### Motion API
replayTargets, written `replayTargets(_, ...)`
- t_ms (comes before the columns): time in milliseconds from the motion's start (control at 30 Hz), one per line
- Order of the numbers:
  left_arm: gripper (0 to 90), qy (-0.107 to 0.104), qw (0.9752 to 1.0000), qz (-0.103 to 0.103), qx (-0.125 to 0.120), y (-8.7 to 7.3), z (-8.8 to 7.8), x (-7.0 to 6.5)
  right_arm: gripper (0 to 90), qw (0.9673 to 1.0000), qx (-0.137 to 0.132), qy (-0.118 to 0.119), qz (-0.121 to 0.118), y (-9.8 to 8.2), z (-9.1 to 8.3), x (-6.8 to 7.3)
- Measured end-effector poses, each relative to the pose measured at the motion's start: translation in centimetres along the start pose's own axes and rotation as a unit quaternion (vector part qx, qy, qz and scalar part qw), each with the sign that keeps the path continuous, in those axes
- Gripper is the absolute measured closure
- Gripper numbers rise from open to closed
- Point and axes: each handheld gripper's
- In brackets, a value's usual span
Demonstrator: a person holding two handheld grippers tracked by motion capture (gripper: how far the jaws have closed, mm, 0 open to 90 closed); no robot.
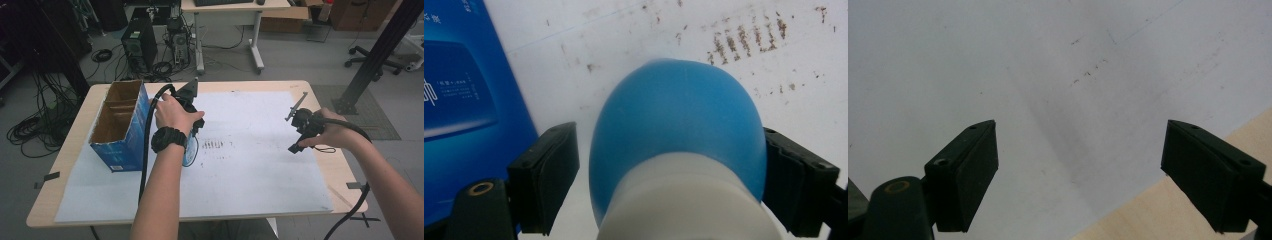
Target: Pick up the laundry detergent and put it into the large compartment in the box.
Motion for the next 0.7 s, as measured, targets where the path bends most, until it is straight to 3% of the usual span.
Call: replayTargets(700,32.7,-0.009,0.9998,-0.011,0.013,0.12,0.28,0.05,15.1,1.0000,0.002,0.001,0.001,-0.05,0.15,0.03)
Point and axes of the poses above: each handheld gripper's, and its own axes: z roughly forward along the jaws, y roughly out of its top, x roughly to its left, and after that the axes turned 4 degrees about -z, right-handed
